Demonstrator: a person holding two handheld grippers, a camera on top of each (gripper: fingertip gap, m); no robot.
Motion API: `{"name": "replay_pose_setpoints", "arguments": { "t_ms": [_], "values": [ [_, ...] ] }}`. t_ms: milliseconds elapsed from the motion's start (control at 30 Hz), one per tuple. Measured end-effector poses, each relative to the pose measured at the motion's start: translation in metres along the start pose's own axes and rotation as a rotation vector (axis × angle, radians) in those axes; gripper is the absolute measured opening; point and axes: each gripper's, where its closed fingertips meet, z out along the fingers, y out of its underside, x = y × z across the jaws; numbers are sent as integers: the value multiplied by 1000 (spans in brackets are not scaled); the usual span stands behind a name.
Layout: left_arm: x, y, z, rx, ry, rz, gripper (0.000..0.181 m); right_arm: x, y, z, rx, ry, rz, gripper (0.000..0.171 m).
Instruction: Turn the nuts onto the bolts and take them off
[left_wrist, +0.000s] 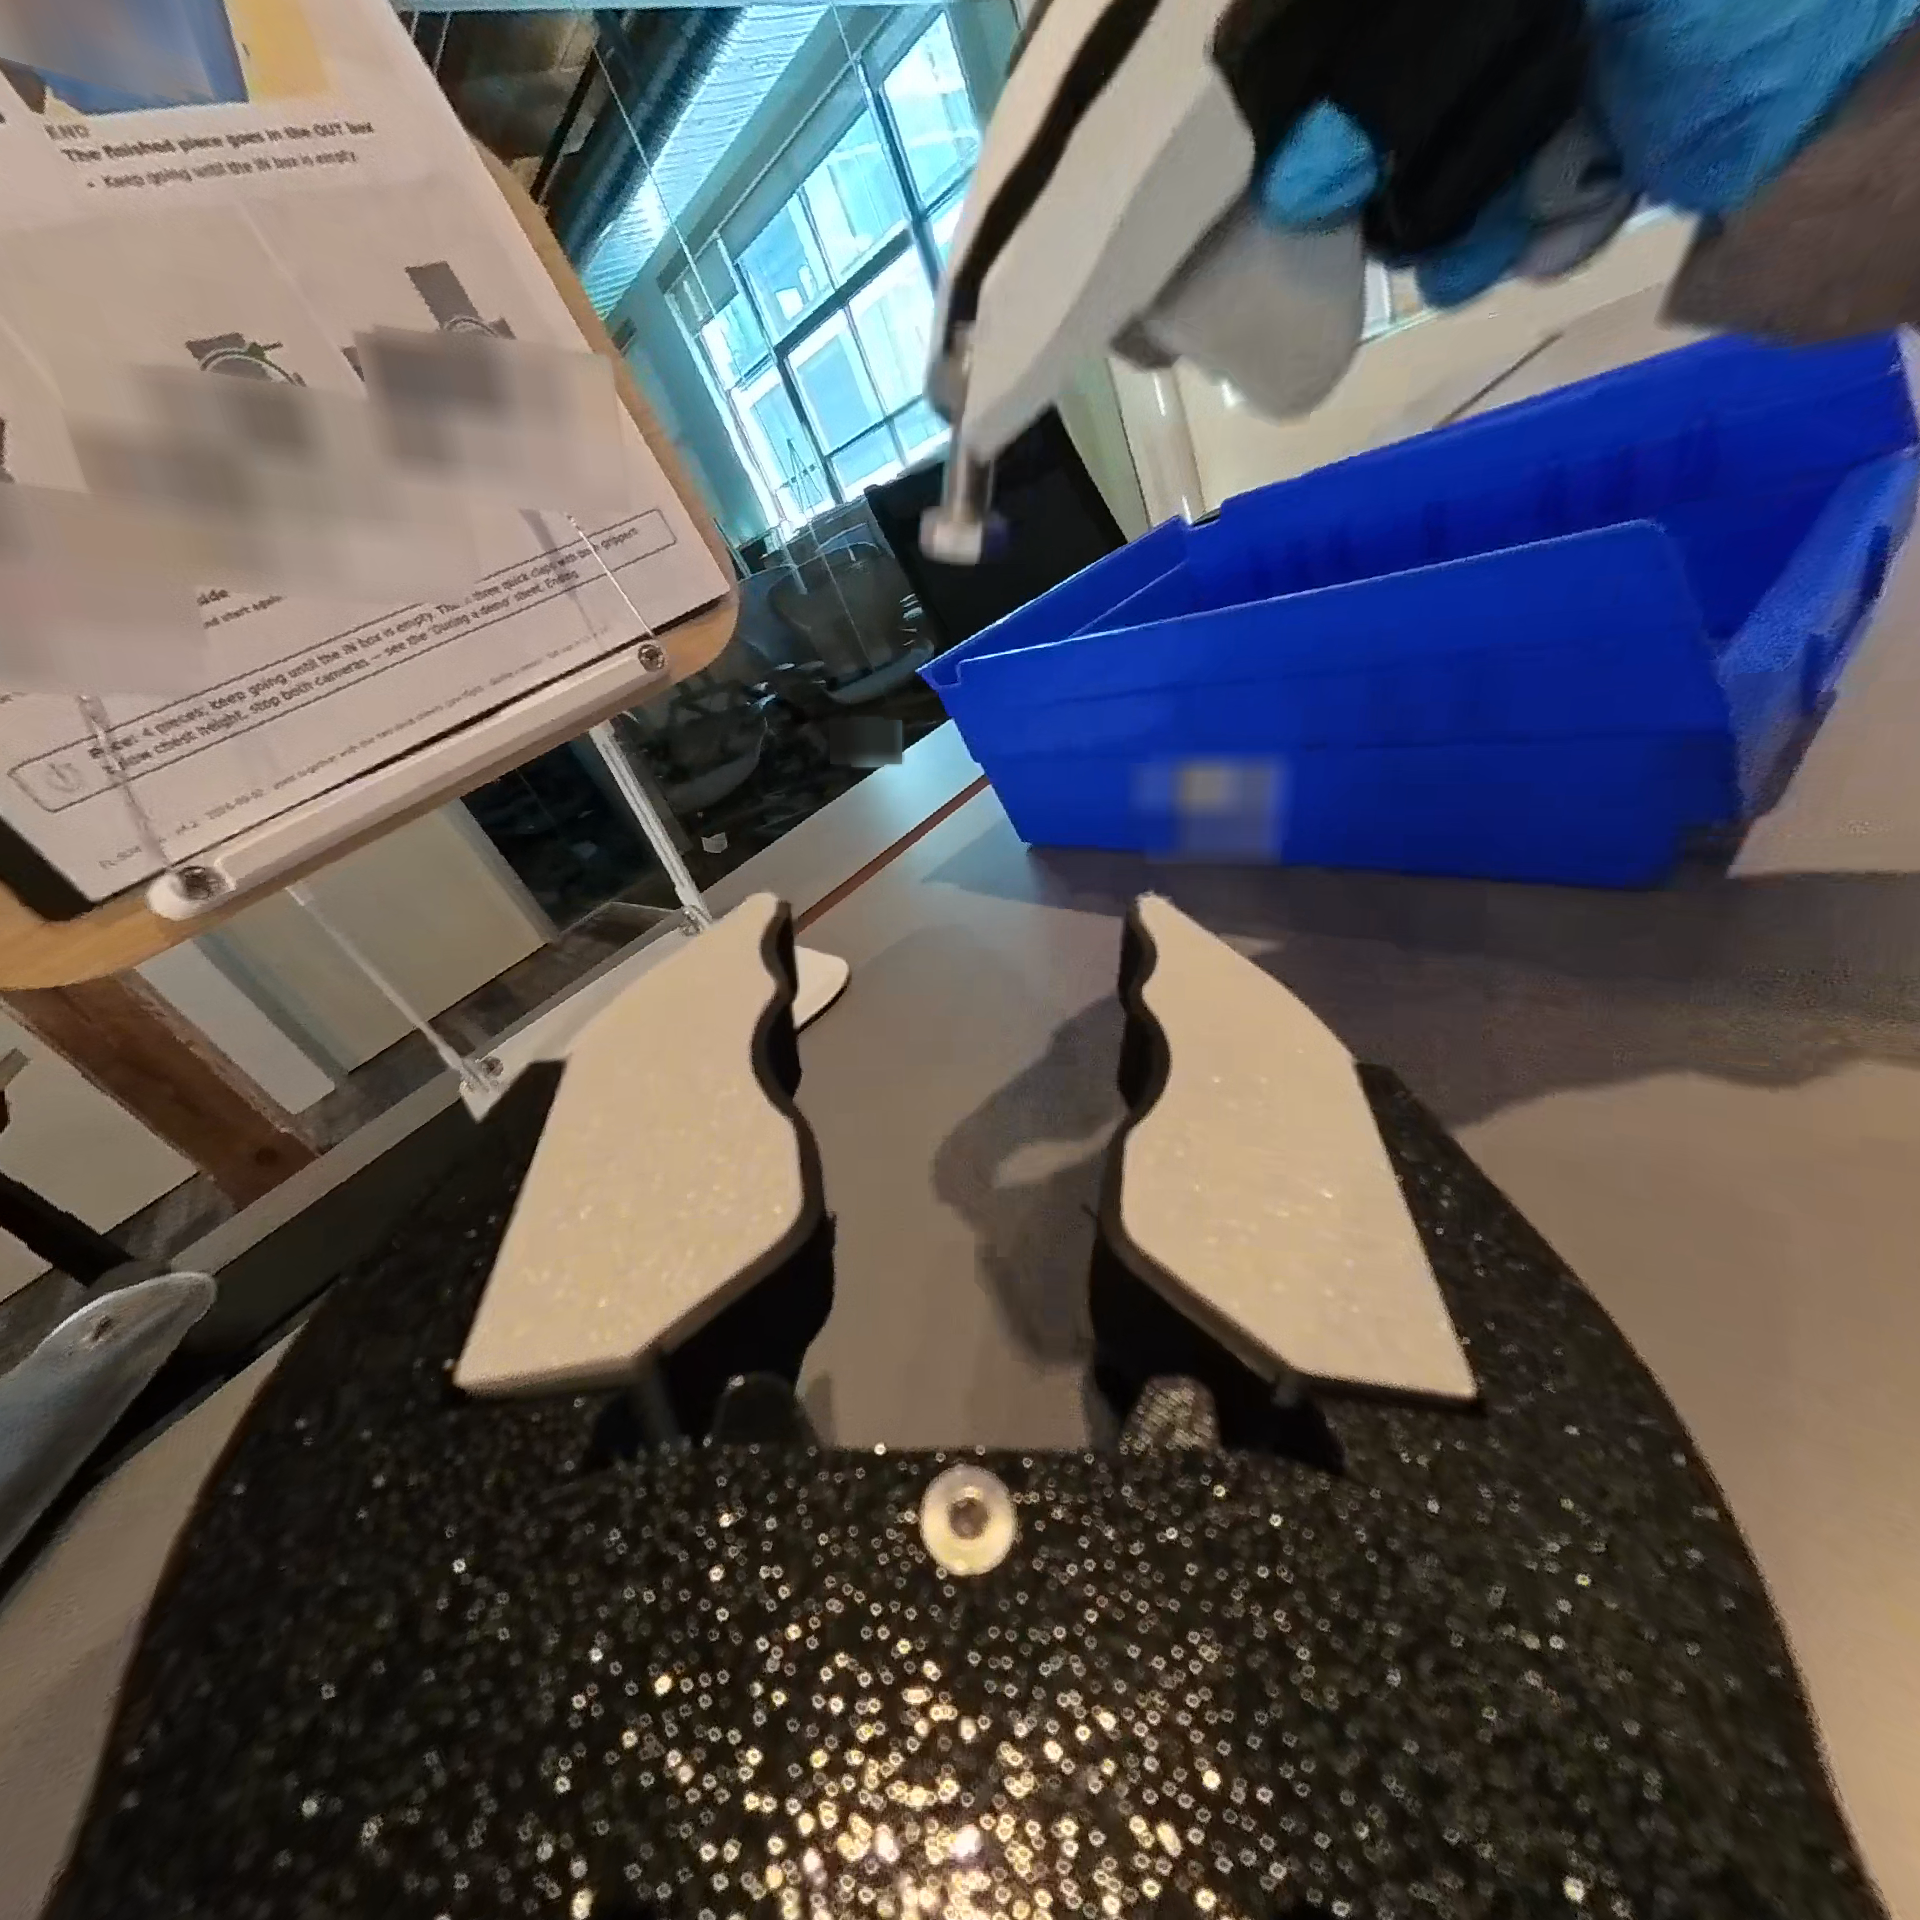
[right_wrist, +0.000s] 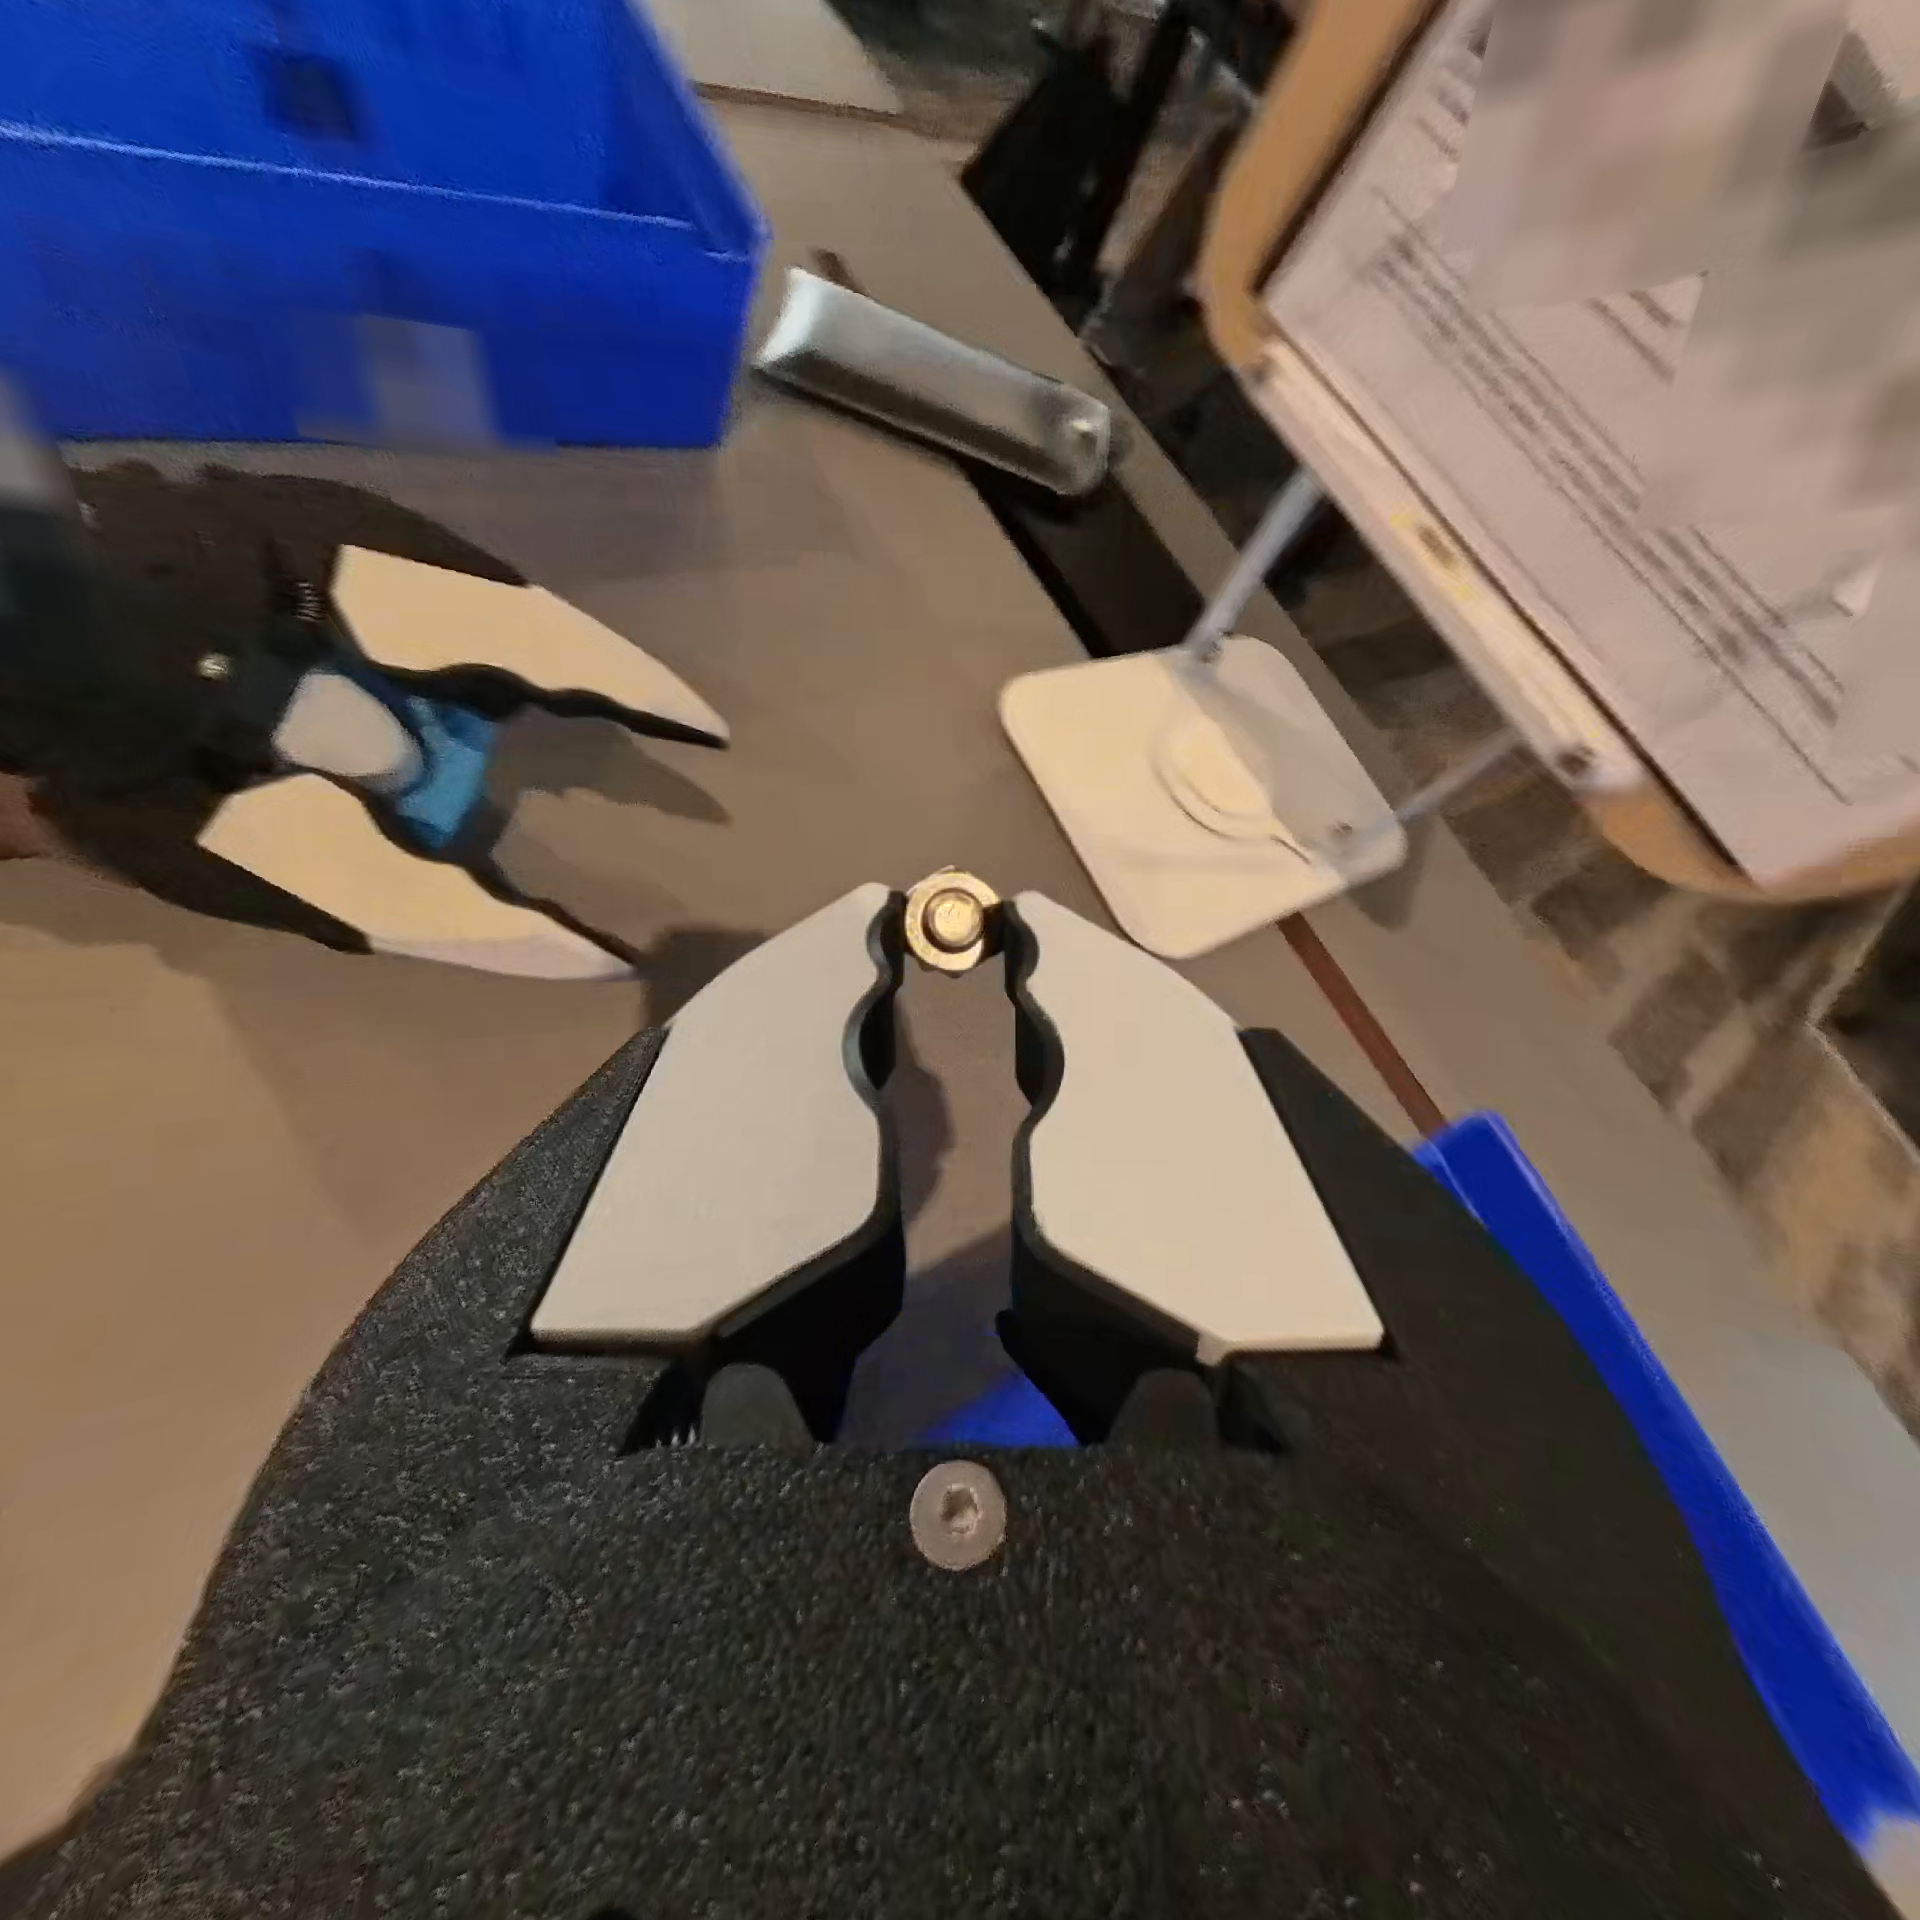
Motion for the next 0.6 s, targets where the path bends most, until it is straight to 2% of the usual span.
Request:
{"name": "replay_pose_setpoints", "arguments": {
  "t_ms": [133,233,433,600],
  "values": [
    [4,3,-6,-28,9,49,60,-58,0,37,8,-47,-85,17],
    [5,8,-7,-59,11,102,55,-85,11,56,16,-62,-79,17],
    [-3,22,-7,-138,-12,176,41,-88,13,60,108,-58,50,18],
    [2,23,-10,-137,22,212,24,-94,12,59,199,-148,184,18]
  ]
}}
